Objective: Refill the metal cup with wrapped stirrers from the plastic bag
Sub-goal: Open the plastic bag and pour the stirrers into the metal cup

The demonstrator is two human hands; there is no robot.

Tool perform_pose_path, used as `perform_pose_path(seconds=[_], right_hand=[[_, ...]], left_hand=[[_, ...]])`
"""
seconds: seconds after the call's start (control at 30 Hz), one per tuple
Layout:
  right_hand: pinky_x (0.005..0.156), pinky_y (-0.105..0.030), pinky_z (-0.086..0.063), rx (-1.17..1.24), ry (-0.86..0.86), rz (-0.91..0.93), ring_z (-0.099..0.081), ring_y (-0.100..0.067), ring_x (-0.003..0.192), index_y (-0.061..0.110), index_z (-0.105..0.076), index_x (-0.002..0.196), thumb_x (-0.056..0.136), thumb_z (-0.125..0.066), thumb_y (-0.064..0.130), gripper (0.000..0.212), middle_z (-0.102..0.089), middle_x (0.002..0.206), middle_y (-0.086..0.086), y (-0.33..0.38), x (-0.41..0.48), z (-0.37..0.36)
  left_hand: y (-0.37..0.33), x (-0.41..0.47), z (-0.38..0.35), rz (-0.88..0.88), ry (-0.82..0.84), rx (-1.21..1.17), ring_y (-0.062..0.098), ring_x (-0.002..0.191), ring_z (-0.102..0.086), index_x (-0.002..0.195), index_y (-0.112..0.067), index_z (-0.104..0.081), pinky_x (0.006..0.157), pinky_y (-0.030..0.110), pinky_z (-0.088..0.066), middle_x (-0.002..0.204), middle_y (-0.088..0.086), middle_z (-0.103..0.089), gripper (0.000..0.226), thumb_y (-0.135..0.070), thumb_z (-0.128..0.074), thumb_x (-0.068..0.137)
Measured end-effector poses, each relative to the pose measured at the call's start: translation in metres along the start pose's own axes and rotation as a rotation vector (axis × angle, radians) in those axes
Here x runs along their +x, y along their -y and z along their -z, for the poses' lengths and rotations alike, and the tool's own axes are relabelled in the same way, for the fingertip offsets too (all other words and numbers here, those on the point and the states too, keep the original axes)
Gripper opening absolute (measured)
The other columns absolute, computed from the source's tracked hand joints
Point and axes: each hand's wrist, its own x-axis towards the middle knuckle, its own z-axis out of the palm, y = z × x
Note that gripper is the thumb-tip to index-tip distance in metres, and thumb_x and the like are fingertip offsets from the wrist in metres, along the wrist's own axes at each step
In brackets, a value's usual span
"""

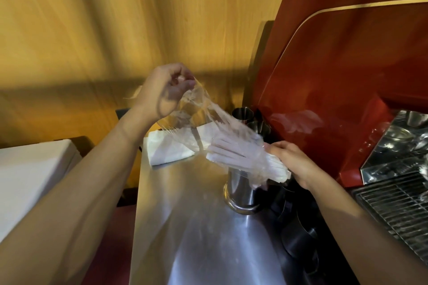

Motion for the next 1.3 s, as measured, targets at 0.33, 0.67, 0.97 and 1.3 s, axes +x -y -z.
perform_pose_path(seconds=[0.33, 0.67, 0.97, 1.3], right_hand=[[0.054, -0.024, -0.048, 0.007, 0.131, 0.07, -0.067, -0.013, 0.061, 0.014, -0.067, 0.088, 0.078, -0.066, 0.034, 0.022, -0.072, 0.066, 0.001, 0.001, 0.001, -0.029], [0.054, -0.016, -0.047, 0.009, 0.227, 0.121, -0.068, -0.009, 0.067, 0.019, -0.068, 0.084, 0.084, -0.059, 0.036, 0.018, -0.072, 0.074, 0.003, 0.009, -0.016, -0.059], [0.093, -0.026, -0.045, 0.044, 0.513, 0.554, -0.053, -0.009, 0.119, 0.029, -0.043, 0.132, 0.053, -0.078, 0.054, 0.09, -0.057, 0.129, 0.011, 0.024, -0.042, -0.026], [0.055, -0.009, -0.044, 0.181, -0.012, 0.57, -0.063, -0.002, 0.059, 0.022, -0.072, 0.074, 0.08, -0.063, 0.001, 0.023, -0.072, 0.064, 0.009, 0.015, -0.062, -0.032]], left_hand=[[0.001, -0.002, 0.016, 0.002, -0.027, 0.024, 0.001, 0.069, -0.057, 0.086, -0.008, -0.064, 0.063, 0.01, -0.042, 0.071, -0.013, -0.06, 0.006, -0.012, -0.06, 0.086], [0.009, -0.011, 0.04, 0.131, -0.097, 0.055, 0.0, 0.073, -0.057, 0.071, -0.027, -0.06, 0.065, 0.014, -0.042, 0.073, -0.02, -0.06, 0.018, -0.014, -0.065, 0.082], [0.002, -0.009, 0.048, 0.181, -0.139, 0.146, 0.028, 0.086, -0.065, 0.08, -0.017, -0.064, 0.082, 0.046, -0.053, 0.089, 0.014, -0.07, 0.003, -0.015, -0.064, 0.082], [-0.011, -0.002, 0.038, 0.172, -0.191, 0.073, 0.01, 0.061, -0.058, 0.079, -0.015, -0.063, 0.057, 0.02, -0.044, 0.066, -0.003, -0.061, 0.007, -0.01, -0.061, 0.084]])
